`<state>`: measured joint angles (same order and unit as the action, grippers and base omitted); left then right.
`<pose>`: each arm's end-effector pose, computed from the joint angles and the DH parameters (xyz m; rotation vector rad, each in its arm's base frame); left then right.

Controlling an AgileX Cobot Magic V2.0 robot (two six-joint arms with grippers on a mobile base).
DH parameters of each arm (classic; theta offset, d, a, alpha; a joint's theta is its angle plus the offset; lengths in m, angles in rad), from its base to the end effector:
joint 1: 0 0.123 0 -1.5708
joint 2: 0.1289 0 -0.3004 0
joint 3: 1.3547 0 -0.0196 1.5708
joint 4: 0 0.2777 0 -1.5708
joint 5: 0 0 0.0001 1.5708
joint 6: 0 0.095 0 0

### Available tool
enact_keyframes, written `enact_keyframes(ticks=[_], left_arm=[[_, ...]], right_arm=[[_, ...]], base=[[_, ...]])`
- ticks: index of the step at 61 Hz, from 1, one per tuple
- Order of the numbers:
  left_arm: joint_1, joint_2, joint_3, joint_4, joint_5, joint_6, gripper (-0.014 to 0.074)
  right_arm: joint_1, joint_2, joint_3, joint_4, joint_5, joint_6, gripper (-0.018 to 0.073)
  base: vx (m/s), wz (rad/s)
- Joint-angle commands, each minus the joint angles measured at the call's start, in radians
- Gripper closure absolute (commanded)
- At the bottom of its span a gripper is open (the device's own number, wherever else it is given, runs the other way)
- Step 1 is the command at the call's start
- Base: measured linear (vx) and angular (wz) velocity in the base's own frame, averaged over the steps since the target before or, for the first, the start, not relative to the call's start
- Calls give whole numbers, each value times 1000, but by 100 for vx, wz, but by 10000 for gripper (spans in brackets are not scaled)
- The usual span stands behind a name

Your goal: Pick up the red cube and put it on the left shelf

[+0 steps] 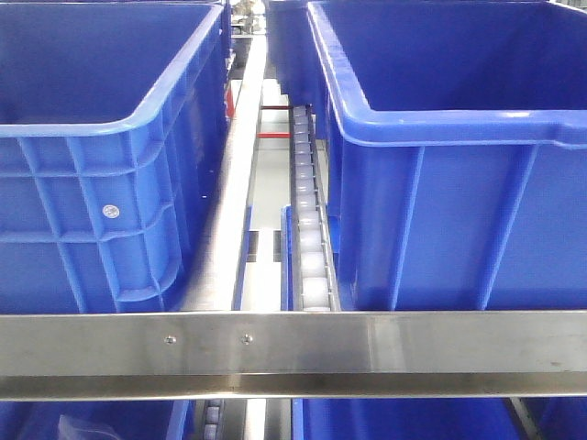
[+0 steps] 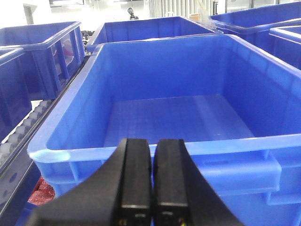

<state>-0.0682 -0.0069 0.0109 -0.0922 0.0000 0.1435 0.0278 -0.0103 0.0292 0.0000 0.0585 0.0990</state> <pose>0.0715 -0.0049 0.2100 0.0888 1.4850 -0.0137 0.0724 0.0020 0.1979 0.0556 1.5609 0.0999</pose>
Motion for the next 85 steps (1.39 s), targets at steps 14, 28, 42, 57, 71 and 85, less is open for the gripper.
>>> enact_keyframes(ticks=[14,28,42,57,71,85], left_arm=[[-4,8,22,-6,-84,1,491],[-4,8,22,-6,-84,1,491],[-4,8,22,-6,-84,1,491],[-4,8,22,-6,-84,1,491],[-4,8,22,-6,-84,1,491],[-4,8,22,-6,-84,1,491]], right_arm=[[-7,-18,-25,-11,-102,-4,511],[-7,-18,-25,-47,-129,16,511],[-7,-18,-25,-69,-125,22,511],[-7,-18,-25,-69,-122,22,511],[-7,-18,-25,-69,-122,22,511],[-7,-18,-25,-69,-122,22,511]], base=[[0,0],[0,0],[0,0],[0,0],[0,0],[0,0]])
